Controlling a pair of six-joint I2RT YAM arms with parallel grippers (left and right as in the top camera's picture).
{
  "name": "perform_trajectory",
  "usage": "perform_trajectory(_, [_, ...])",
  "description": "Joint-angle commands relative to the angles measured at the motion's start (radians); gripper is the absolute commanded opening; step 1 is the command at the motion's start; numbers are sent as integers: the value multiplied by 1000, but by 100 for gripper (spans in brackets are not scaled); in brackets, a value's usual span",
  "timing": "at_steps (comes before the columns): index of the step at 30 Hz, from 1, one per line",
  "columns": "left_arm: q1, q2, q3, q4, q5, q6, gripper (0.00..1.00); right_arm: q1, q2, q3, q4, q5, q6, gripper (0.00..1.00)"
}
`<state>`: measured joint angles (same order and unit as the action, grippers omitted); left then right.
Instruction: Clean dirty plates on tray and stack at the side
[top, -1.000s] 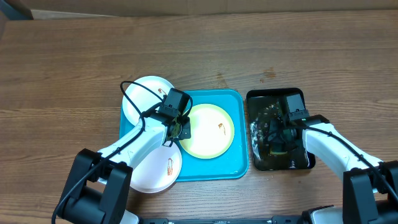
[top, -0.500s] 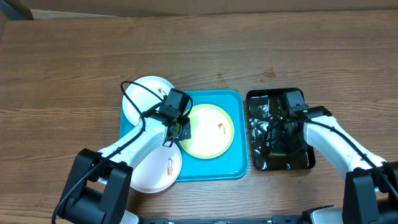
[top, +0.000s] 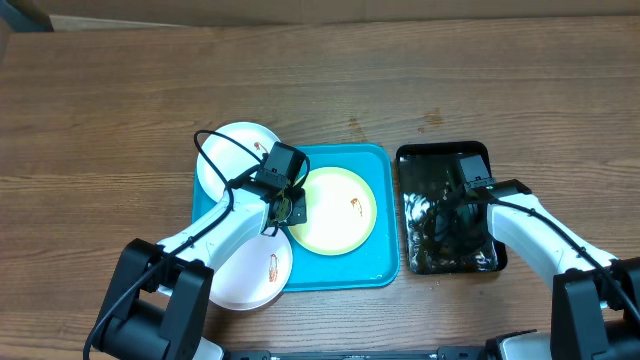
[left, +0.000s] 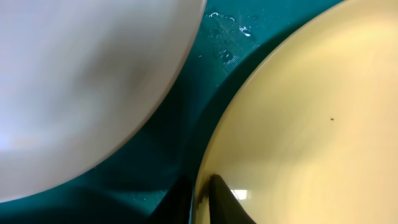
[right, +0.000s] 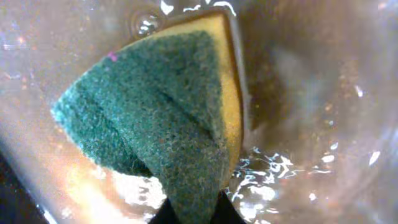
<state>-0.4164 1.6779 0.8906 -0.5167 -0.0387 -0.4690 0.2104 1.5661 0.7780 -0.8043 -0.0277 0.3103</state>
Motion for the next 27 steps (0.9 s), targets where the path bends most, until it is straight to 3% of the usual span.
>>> perform_trajectory(1, [4, 11, -5, -3, -13, 1, 14, -5, 5, 27, -10, -14, -4, 52])
perform_trajectory(3, [4, 11, -5, -3, -13, 1, 15, -5, 5, 50, -6, -3, -4, 71])
perform_trajectory(5, [4, 11, -5, -3, -13, 1, 16, -5, 5, 55, 18, 18, -4, 79])
perform_trajectory(11, [4, 11, -5, -3, -13, 1, 17, -5, 7, 40, 86, 52, -4, 75])
perform_trajectory(14, [4, 11, -5, -3, -13, 1, 17, -3, 8, 32, 92, 52, -4, 66])
perform_trajectory(17, [4, 11, -5, -3, -13, 1, 17, -3, 8, 29, 93, 52, -4, 34])
perform_trajectory(20, [4, 11, -5, -3, -13, 1, 17, -3, 8, 35, 91, 52, -6, 26])
perform_trajectory(22, [4, 11, -5, -3, -13, 1, 17, -10, 6, 63, 61, 48, -31, 13])
perform_trajectory(23, [4, 11, -5, -3, -13, 1, 17, -11, 5, 89, 29, 49, -31, 12])
perform_trajectory(24, [4, 11, -5, -3, -13, 1, 17, -12, 5, 114, -3, 48, -31, 18])
perform_trajectory(27, [4, 11, -5, -3, -13, 1, 18, -12, 5, 180, -103, 49, -31, 58])
